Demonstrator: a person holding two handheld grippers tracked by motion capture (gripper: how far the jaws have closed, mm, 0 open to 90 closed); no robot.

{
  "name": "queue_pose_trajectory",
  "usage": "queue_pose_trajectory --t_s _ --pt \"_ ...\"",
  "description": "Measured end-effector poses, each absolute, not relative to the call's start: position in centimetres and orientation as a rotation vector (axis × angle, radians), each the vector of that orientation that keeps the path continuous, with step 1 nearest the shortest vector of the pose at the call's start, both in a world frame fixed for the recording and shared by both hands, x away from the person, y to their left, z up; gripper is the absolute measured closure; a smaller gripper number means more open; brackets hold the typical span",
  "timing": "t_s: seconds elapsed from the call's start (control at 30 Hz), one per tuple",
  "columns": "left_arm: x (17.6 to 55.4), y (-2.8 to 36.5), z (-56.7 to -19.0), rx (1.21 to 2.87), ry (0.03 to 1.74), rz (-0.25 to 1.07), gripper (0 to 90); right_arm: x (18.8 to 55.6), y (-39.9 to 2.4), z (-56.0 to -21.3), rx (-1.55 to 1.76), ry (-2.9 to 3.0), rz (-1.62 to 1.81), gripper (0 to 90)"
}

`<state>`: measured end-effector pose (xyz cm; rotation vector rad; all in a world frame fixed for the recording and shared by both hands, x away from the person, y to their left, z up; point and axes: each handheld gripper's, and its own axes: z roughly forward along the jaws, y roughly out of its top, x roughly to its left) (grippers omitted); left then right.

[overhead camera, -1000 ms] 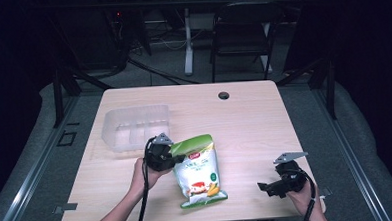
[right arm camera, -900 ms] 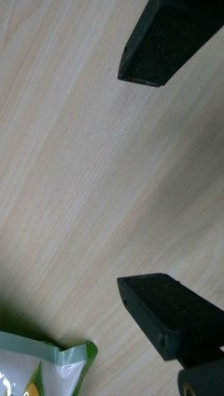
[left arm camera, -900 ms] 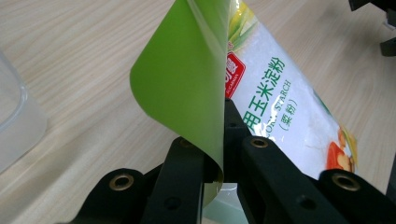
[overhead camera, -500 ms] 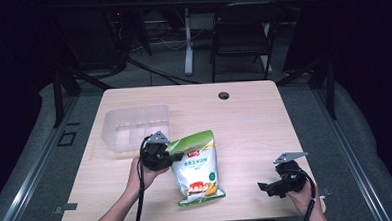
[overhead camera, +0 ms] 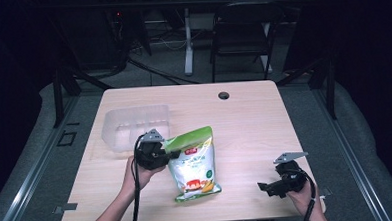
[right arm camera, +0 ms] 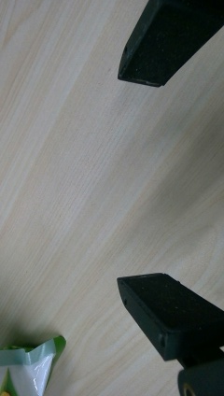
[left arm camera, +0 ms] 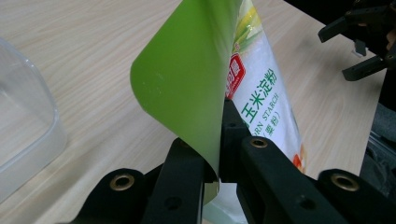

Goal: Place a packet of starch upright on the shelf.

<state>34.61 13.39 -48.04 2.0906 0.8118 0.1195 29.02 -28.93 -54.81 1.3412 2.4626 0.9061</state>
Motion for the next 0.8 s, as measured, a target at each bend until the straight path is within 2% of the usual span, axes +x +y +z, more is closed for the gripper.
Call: queue_pose_trajectory --t_s 0.8 --pt "32.5 13.0 -45.0 2.07 0.701 0.156 90.0 29.1 -29.0 -54.8 1.343 2.463 0.906 2.2"
